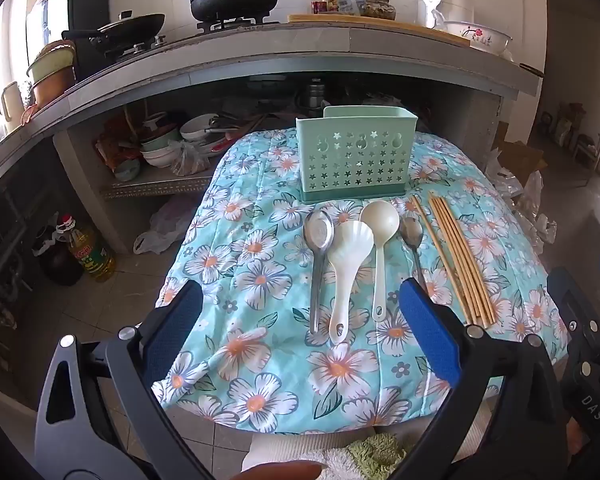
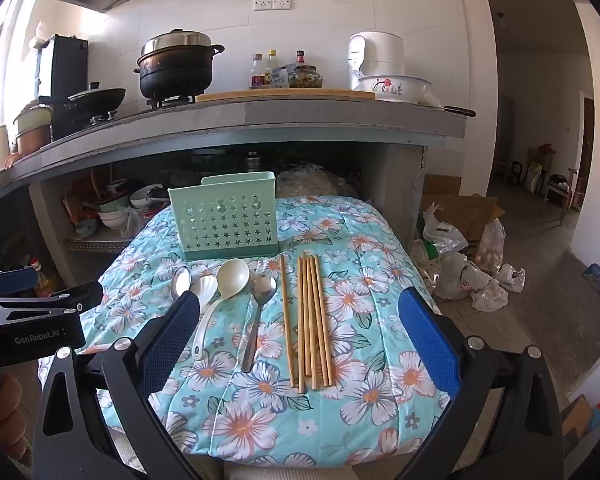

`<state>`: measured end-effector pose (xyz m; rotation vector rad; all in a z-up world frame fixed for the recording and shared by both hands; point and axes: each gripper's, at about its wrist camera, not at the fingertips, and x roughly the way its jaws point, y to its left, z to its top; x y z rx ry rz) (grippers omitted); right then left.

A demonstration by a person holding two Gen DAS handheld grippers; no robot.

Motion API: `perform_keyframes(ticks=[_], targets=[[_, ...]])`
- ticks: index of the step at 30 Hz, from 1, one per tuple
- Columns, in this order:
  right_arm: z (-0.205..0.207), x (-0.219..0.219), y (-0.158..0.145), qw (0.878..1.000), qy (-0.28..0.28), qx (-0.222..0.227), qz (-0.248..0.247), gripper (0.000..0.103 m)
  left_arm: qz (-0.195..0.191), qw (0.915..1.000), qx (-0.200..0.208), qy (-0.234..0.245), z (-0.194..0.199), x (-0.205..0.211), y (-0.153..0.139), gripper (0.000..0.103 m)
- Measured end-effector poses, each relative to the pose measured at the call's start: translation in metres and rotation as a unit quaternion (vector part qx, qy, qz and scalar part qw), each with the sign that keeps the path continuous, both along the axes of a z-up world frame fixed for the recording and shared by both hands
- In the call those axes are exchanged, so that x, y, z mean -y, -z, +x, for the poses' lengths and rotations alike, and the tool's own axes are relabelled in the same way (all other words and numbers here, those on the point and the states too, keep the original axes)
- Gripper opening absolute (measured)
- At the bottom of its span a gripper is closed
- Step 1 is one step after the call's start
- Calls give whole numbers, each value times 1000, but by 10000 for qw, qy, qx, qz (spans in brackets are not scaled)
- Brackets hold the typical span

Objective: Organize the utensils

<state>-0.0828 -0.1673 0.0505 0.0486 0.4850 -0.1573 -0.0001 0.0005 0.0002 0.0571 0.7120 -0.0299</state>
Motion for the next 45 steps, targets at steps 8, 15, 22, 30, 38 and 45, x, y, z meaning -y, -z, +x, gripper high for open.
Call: perform_keyframes(ticks=[8, 15, 22, 30, 38, 45], targets=[[0, 0, -1, 10000, 1, -3, -16, 97, 2, 10000, 79, -14, -1, -1, -2, 95], [0, 0, 0, 10000, 0, 5, -17, 97, 33, 9996, 273, 8, -9, 2, -15, 95], [-1, 0, 0, 10000, 1, 10, -18, 97, 10, 9991, 415, -13, -11, -1, -16, 95], [-2, 0, -1, 10000, 0, 26, -25, 97, 14, 9988, 495, -16, -13, -1, -17, 95], [-3, 0, -3, 9999, 24, 103, -47, 97, 22, 9988, 495, -8, -13, -1, -17, 95], [-5, 1, -7, 9999, 36, 150, -57, 97, 11, 9988, 486, 3, -13, -1, -18, 95]])
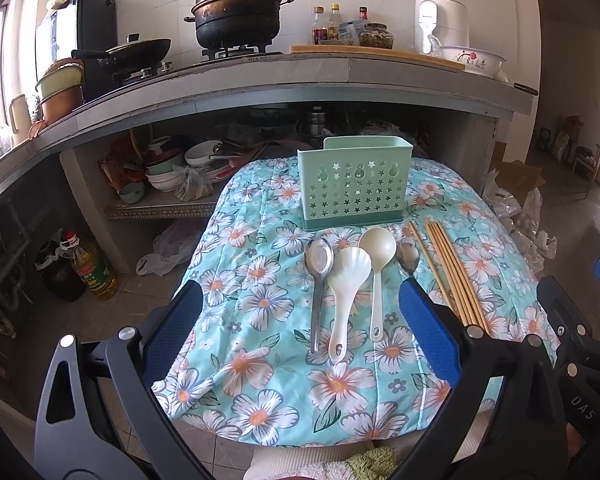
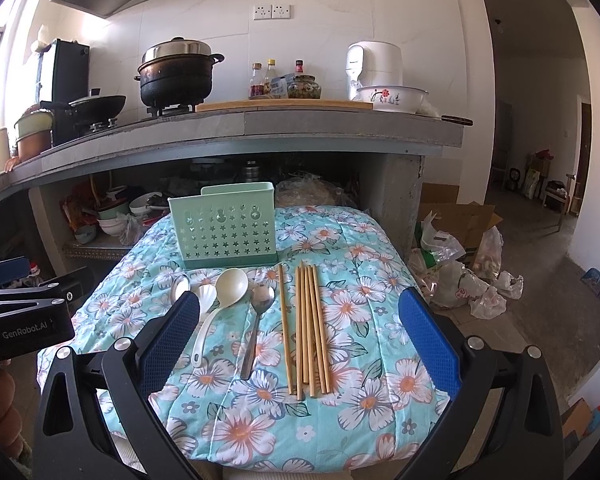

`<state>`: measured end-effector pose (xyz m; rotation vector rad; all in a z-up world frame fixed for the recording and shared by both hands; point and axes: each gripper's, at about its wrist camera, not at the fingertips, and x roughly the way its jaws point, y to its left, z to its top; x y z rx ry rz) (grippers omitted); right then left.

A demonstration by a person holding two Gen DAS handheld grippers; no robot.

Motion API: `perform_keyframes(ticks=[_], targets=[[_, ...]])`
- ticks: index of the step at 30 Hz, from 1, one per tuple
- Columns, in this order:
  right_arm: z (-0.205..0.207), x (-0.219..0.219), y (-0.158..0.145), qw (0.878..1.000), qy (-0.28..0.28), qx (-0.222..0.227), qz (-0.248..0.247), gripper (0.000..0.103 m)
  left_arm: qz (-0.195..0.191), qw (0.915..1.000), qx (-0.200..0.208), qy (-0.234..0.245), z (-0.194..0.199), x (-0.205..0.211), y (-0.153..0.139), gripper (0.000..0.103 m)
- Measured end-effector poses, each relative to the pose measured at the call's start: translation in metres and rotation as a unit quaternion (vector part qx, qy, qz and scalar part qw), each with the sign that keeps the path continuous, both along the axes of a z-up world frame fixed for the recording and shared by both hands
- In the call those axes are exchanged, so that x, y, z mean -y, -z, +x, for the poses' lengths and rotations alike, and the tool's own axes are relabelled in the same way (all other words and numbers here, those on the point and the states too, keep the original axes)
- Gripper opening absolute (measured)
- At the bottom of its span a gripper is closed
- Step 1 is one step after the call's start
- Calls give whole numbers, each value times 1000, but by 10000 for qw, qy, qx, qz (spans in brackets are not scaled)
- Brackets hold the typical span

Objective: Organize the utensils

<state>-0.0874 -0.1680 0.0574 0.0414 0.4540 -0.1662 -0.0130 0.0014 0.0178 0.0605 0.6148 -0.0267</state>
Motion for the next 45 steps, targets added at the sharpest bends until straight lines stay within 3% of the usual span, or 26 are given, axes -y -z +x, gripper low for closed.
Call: perform_keyframes(ticks=[45], targets=[[0, 0, 2, 10000, -1, 8, 1, 97, -20, 10000, -75, 5, 1, 5, 12, 95]])
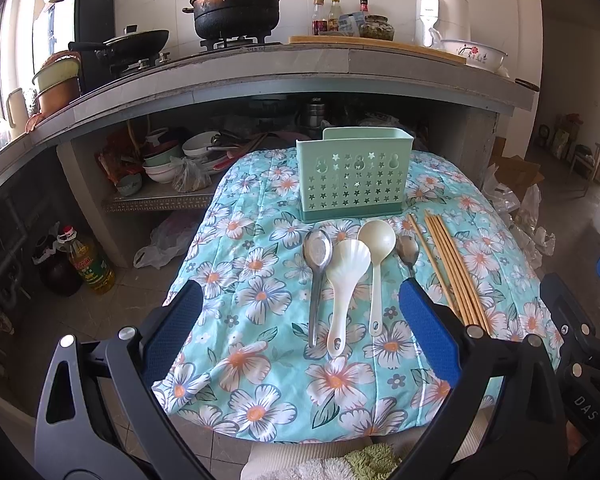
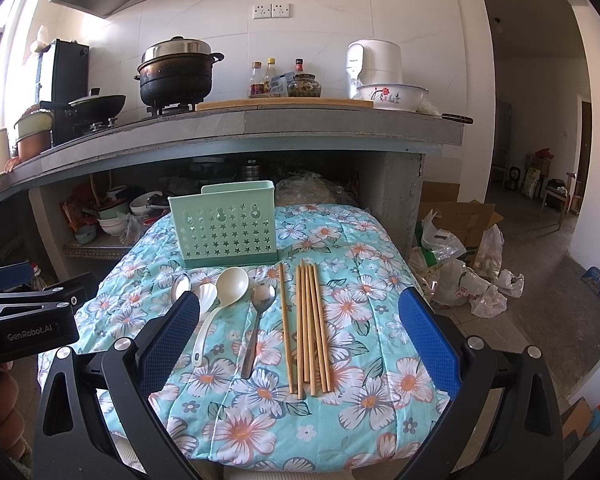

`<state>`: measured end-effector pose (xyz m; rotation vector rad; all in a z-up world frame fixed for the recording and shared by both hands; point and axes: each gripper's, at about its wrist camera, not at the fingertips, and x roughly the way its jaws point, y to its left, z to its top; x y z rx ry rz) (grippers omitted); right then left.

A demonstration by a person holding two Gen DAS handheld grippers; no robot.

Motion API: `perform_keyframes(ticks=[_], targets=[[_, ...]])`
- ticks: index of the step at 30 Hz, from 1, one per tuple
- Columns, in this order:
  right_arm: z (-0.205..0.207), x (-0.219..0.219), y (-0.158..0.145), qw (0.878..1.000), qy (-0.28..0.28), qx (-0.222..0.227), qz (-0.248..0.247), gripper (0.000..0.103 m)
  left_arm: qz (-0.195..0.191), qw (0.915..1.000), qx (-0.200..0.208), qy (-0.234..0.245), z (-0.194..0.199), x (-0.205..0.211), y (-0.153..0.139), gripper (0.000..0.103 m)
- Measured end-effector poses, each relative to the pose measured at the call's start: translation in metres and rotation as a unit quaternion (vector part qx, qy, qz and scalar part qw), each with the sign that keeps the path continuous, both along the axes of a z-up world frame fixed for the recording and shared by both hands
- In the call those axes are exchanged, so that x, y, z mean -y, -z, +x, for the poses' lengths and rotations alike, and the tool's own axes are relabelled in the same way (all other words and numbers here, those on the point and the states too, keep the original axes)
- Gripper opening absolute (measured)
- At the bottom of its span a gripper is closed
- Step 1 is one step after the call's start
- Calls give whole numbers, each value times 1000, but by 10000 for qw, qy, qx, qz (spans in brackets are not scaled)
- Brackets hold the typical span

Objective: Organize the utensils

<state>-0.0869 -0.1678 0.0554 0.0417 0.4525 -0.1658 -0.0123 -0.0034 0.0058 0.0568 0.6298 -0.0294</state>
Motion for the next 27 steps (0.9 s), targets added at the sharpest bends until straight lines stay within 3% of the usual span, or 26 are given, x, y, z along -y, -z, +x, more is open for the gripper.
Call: perform_keyframes(ticks=[27], targets=[[1, -3, 6, 10000, -5, -36, 16, 97, -9, 10000, -34, -7, -1, -1, 1, 95]])
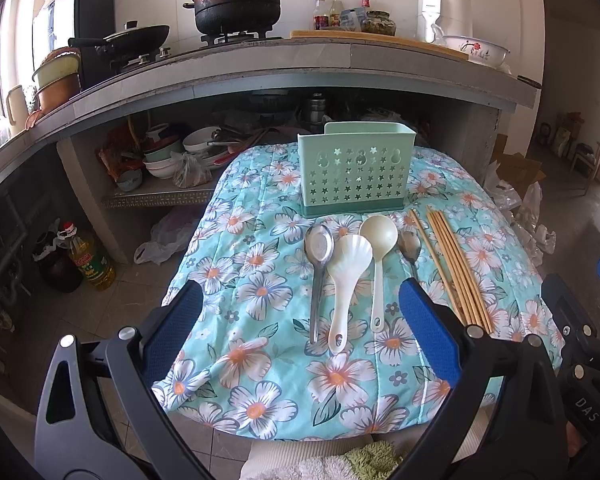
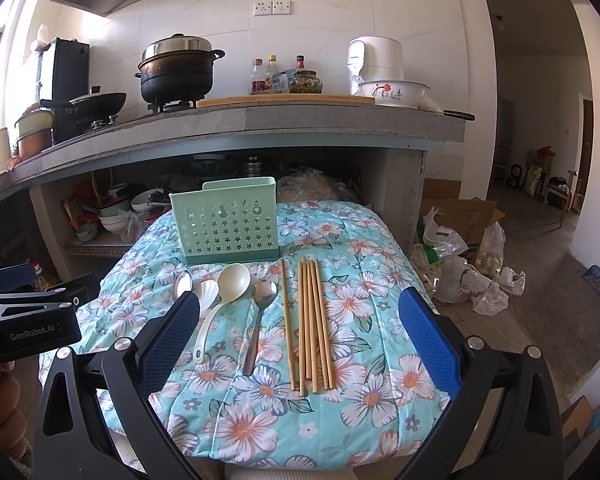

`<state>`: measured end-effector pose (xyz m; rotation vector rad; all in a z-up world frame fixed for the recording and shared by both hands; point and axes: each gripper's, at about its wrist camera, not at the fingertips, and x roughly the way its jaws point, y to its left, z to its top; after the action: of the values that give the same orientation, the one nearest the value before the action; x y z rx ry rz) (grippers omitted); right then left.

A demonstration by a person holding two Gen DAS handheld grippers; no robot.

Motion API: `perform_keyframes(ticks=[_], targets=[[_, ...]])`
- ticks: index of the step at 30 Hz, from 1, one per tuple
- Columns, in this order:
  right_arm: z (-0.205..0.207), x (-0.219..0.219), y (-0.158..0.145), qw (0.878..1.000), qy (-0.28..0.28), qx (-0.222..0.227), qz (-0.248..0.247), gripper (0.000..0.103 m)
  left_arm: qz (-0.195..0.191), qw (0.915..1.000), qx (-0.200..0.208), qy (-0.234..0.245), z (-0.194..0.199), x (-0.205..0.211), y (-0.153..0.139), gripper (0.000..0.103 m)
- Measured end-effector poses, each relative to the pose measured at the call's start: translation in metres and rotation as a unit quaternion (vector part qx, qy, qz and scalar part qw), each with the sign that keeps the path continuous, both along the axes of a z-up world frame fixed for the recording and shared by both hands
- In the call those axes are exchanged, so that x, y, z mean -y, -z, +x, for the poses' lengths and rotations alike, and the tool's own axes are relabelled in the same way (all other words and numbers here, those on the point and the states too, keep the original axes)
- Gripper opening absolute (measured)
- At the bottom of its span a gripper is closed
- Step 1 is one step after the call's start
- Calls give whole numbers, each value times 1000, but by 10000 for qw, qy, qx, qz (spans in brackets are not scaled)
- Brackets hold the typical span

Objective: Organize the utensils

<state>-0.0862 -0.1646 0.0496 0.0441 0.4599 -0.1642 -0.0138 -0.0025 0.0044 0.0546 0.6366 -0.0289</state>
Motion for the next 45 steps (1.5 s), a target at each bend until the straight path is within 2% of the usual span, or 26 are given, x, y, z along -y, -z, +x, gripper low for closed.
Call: perform_keyframes(ticks=[25, 33, 40, 42, 45], targets=[[1, 0, 1, 10000, -11, -39, 2, 97, -18, 10000, -71, -1, -2, -1, 4, 95], [7, -1, 12, 9995, -65, -302, -56, 97, -57, 9994, -314, -106, -8, -8, 25, 95], [30, -7, 21, 9974, -517, -491, -127, 97, -115, 9977, -650, -125, 7, -25, 38, 95], [40, -9, 23, 9963, -689, -520, -30, 97, -188, 9962, -845, -33, 15, -30, 43, 95], [59, -6, 26, 9928, -998, -534, 389, 97, -528, 9931, -1030, 165, 36, -45, 44, 95]])
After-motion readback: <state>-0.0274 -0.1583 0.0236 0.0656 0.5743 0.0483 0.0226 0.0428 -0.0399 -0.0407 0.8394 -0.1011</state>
